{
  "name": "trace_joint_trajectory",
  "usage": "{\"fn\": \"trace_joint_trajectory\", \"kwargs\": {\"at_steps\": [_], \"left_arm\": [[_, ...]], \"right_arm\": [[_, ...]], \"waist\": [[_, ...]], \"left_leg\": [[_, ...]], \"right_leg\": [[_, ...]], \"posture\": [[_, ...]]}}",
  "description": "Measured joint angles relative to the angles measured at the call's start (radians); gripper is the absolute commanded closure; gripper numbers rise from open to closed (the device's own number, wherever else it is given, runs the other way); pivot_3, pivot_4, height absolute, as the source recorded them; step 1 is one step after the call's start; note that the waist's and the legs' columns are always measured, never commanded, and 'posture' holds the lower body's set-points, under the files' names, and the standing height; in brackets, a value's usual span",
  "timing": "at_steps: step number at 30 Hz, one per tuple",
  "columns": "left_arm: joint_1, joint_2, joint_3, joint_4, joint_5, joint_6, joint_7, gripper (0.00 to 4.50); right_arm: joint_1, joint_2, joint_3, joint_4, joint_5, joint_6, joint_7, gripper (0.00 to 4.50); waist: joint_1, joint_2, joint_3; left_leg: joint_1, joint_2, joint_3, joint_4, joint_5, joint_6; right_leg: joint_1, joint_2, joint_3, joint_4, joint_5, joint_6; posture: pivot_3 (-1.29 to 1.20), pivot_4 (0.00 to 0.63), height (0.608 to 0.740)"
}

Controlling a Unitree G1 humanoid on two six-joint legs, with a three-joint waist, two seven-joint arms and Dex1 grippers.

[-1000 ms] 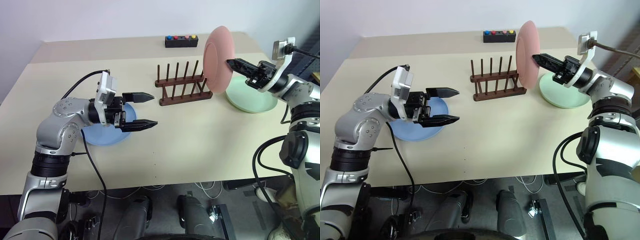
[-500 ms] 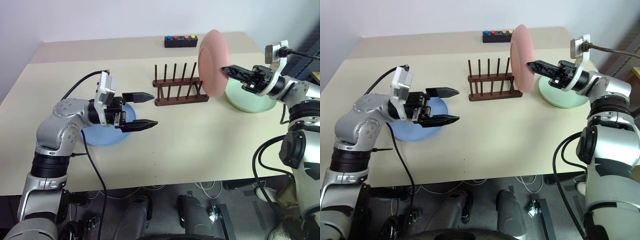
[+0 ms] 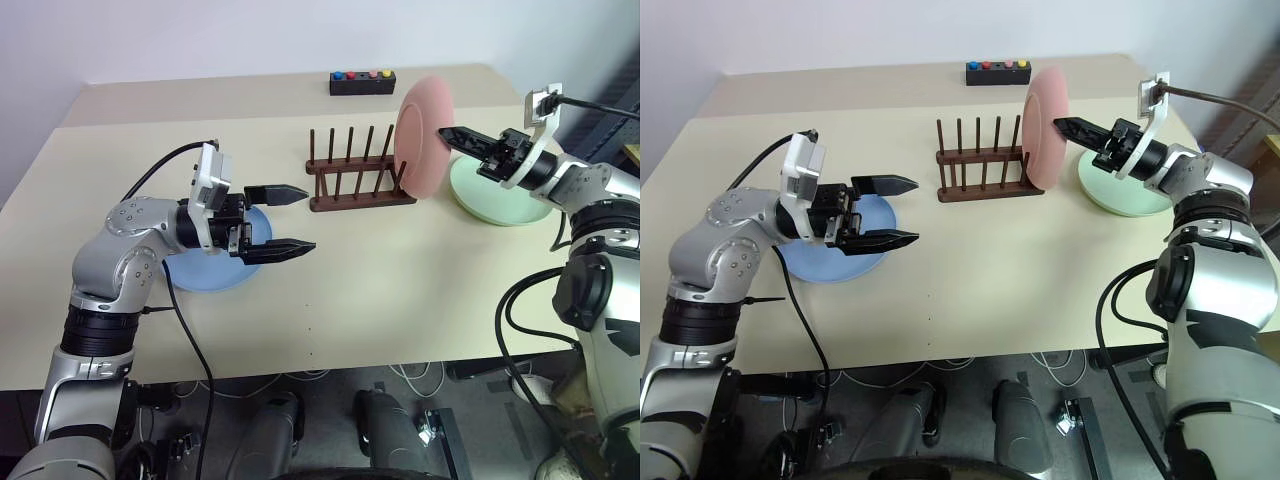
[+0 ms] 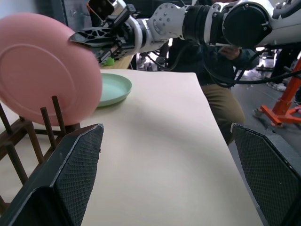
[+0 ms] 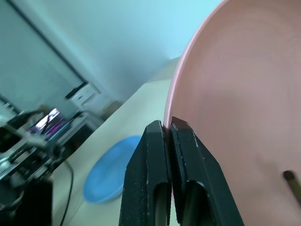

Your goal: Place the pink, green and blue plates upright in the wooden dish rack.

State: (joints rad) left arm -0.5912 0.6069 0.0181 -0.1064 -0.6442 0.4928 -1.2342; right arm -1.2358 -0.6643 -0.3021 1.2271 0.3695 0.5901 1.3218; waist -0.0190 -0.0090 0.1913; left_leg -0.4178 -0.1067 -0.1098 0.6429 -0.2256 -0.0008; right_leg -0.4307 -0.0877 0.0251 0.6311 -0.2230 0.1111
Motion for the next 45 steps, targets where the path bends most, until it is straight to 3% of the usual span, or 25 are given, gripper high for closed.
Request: {"fn": "trace_joint_trajectory", "kwargs": {"at_steps": [3, 6, 13, 22, 28, 32, 36, 40, 45], "left_arm": [[0.0, 0.0, 0.0, 0.0, 0.0, 0.0, 0.001, 0.0], [0.001, 0.0, 0.0, -0.003, 0.0, 0.0, 0.006, 0.0], [0.003, 0.0, 0.0, -0.013, 0.0, 0.0, 0.015, 0.0], [0.008, 0.0, 0.0, -0.015, 0.0, 0.0, 0.019, 0.0], [0.01, -0.003, 0.0, -0.015, 0.0, -0.002, 0.026, 0.0], [0.007, -0.013, -0.004, -0.014, 0.009, -0.015, 0.037, 0.0], [0.005, -0.024, -0.022, 0.003, 0.046, -0.028, 0.048, 0.0], [-0.001, -0.063, -0.068, 0.028, 0.083, -0.031, 0.077, 0.0], [-0.033, -0.142, -0.13, 0.036, 0.144, -0.027, 0.157, 0.0]], "right_arm": [[0.0, 0.008, -0.015, 0.006, 0.0, -0.022, -0.046, 4.47], [-0.001, 0.015, -0.022, 0.018, -0.002, -0.024, -0.076, 3.67], [-0.001, 0.015, -0.019, 0.024, -0.015, -0.026, -0.062, 0.25], [0.003, -0.001, -0.069, -0.02, 0.005, -0.214, -0.065, 0.25], [0.139, -0.029, -0.124, -0.256, 0.033, -0.364, -0.165, 0.25], [0.342, -0.12, 0.021, -0.442, -0.126, -0.459, -0.234, 0.25], [0.503, -0.247, 0.12, -0.566, -0.235, -0.438, -0.242, 0.25], [0.533, -0.299, 0.155, -0.622, -0.271, -0.394, -0.246, 0.25], [0.52, -0.252, 0.244, -0.543, -0.325, -0.379, -0.277, 0.25]], "waist": [[0.001, 0.0, 0.0], [0.003, 0.0, 0.0], [-0.001, 0.0, 0.0], [-0.001, 0.0, 0.0], [0.004, 0.0, 0.0], [0.006, 0.0, 0.0], [0.004, 0.003, -0.001], [-0.004, 0.003, -0.001], [0.004, 0.003, -0.001]], "left_leg": [[0.0, 0.0, 0.0, 0.0, 0.0, 0.0], [0.0, 0.0, 0.0, 0.0, 0.0, 0.0], [0.0, 0.0, 0.0, 0.0, 0.0, 0.0], [0.0, 0.0, 0.0, 0.0, 0.0, 0.0], [0.0, 0.0, 0.0, 0.0, 0.0, 0.0], [0.0, 0.0, 0.0, 0.0, 0.0, 0.0], [0.0, -0.001, 0.001, 0.001, 0.0, 0.0], [0.004, 0.001, 0.002, 0.0, 0.0, 0.0], [0.005, 0.0, 0.002, 0.0, 0.0, 0.001]], "right_leg": [[0.0, 0.0, 0.0, 0.0, 0.0, 0.0], [0.0, 0.0, 0.0, 0.0, 0.0, 0.0], [0.0, 0.0, 0.0, 0.0, 0.0, 0.0], [0.0, 0.0, 0.0, 0.0, 0.0, 0.0], [0.001, 0.0, 0.0, 0.0, 0.0, 0.0], [0.0, 0.0, 0.0, 0.0, 0.0, 0.0], [0.0, 0.0, 0.001, 0.0, 0.0, 0.0], [0.003, 0.001, 0.001, 0.001, 0.0, 0.0], [0.005, 0.0, 0.001, 0.0, 0.0, 0.0]], "posture": [[0.0, 0.15, 0.74], [0.0, 0.15, 0.74], [0.0, 0.15, 0.74], [0.0, 0.15, 0.74], [0.0, 0.15, 0.74], [0.0, 0.15, 0.74], [0.0, 0.15, 0.74], [0.0, 0.15, 0.74], [0.0, 0.15, 0.74]]}}
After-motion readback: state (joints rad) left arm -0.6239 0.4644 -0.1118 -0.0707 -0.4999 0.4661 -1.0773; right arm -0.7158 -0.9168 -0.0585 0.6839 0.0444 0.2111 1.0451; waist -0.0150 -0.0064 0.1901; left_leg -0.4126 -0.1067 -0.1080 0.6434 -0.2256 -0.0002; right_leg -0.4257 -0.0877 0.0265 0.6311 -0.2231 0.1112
